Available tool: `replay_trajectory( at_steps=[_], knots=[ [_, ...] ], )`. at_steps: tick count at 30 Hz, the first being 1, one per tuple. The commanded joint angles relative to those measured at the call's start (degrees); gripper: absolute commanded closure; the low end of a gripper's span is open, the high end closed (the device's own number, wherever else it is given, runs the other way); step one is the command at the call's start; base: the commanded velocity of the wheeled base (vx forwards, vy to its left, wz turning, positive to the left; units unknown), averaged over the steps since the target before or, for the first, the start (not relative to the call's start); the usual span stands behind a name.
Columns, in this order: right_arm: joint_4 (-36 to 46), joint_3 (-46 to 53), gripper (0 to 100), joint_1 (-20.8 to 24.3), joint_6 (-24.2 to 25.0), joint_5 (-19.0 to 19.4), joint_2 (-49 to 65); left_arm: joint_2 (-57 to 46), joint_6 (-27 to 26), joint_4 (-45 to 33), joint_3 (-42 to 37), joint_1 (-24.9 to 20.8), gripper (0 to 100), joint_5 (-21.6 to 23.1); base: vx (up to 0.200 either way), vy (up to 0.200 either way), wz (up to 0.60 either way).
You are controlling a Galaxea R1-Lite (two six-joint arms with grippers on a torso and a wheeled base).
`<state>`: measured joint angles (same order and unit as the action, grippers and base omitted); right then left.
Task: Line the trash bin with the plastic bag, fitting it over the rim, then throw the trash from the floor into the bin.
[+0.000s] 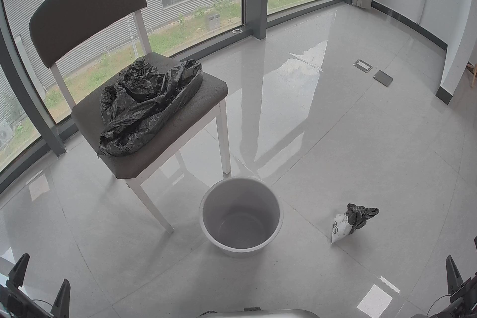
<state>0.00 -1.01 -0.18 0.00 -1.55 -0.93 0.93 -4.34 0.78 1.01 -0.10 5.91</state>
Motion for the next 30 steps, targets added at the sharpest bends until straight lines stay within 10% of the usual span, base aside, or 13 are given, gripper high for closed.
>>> replay_trajectory(
  at_steps=[1,6,15,30],
  knots=[
    [0.0,1.01,0,0.01,0.0,0.05,0.4,-0.93,0.03,0.01,-1.01,0.01,0,-0.11,0.0,0.0,0.0],
    [0.0,1.01,0,0.01,0.0,0.05,0.4,17.62,20.86,0.71,21.14,-3.07,0,-2.75,0.0,0.0,0.0],
    [0.0,1.01,0,0.01,-0.09,0.05,0.4,46.01,9.09,-4.47,31.24,-4.82,0,-5.12,0.0,0.0,0.0],
    [0.0,1.01,0,0.09,-0.18,0.05,0.4,92.24,25.35,-17.57,67.98,-7.72,0,-6.0,0.0,0.0,0.0]
  ],
)
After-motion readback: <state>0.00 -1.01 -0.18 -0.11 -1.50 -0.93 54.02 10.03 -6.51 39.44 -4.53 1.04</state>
